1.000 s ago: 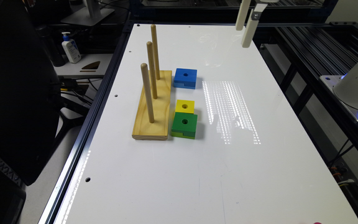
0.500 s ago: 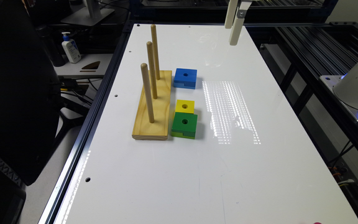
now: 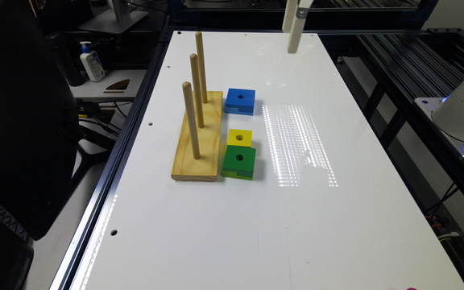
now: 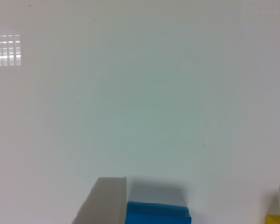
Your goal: Pick up blue block.
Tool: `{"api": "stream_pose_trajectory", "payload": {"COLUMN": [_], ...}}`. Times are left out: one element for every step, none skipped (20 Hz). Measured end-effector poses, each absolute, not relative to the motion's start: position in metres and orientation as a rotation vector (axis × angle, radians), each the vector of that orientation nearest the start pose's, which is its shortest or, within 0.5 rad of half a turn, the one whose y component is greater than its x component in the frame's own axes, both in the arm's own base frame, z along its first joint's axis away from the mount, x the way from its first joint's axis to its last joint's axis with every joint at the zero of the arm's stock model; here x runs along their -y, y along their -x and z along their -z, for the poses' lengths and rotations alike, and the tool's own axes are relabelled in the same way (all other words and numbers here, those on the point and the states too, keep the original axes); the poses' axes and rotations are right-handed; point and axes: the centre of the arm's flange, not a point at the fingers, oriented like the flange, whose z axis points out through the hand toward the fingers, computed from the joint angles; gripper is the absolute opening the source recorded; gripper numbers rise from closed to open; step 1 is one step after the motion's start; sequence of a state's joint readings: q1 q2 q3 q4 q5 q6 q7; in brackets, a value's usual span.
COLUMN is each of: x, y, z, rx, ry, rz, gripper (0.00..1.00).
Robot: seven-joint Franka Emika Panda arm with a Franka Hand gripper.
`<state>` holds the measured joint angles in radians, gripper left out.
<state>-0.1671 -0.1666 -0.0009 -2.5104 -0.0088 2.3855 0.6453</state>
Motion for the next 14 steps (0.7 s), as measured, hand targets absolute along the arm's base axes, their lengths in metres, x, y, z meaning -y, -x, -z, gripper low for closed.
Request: {"api": "stream_pose_trajectory", "payload": {"x": [0.079,0.081,0.083,0.084,0.085,0.086,0.087,0.087,0.087,0.088,0.088,0.088,0.087,0.087], "y": [-0.452,-0.456,-0.461,-0.464,-0.468,-0.471,-0.475,-0.477,-0.478,-0.479,-0.480,-0.480,-0.480,-0.481], "z": [-0.345,-0.344,-0.343,-0.342,-0.341,-0.340,-0.339,-0.338,-0.337,-0.337,-0.337,-0.337,-0.337,-0.338], "rx": [-1.232,-1.231,-1.231,-1.230,-1.230,-1.230,-1.230,-1.230,-1.230,-1.230,-1.229,-1.229,-1.228,-1.227], "ry": [2.885,2.886,2.887,2.887,2.888,2.888,2.888,2.889,2.889,2.889,2.889,2.889,2.889,2.890], "rz": [0.065,0.064,0.062,0.059,0.058,0.057,0.055,0.053,0.052,0.051,0.052,0.053,0.054,0.055], "gripper": [1.00,1.00,1.00,1.00,1.00,1.00,1.00,1.00,1.00,1.00,1.00,1.00,1.00,1.00]}}
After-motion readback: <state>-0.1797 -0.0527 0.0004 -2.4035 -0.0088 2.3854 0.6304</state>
